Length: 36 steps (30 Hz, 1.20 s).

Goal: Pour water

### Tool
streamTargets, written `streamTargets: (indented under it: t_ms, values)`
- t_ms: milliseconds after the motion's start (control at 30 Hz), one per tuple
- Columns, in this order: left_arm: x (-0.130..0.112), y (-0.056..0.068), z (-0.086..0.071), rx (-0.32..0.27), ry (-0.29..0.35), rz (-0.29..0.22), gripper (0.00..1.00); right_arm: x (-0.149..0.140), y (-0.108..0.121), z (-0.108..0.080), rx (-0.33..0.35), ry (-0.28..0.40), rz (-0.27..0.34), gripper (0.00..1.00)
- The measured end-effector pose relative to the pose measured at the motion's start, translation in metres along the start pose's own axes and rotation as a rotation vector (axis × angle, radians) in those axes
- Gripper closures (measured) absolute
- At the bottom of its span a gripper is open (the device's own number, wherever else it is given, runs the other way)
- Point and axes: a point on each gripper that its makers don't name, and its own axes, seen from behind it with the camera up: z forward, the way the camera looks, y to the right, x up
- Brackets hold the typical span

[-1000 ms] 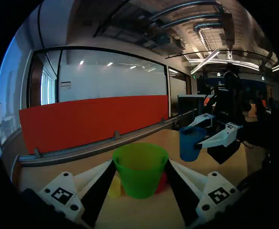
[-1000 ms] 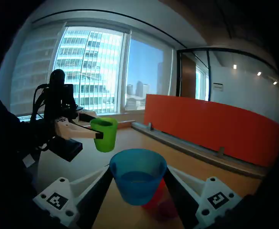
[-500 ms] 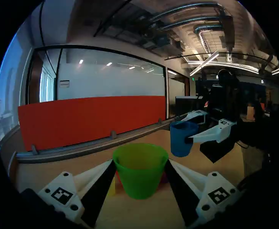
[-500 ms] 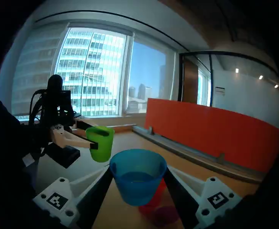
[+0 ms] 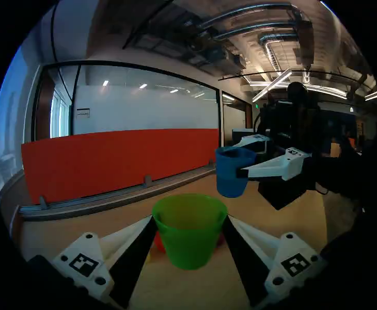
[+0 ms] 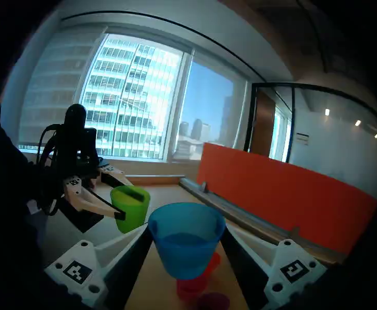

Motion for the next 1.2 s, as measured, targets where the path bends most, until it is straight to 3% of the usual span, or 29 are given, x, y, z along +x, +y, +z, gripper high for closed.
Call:
streamTargets:
  t_ms: [867, 1200]
  values:
    - [-0.001, -0.003, 0.005, 0.009, -0.001, -0.002, 0.13, 0.074, 0.023, 0.035, 0.026, 0.025, -0.356, 0.1]
    - [0.0, -0.004, 0.006, 0.006, -0.002, 0.004, 0.13, 0.095, 0.026, 0.05, 0.032, 0.037, -0.464, 0.1]
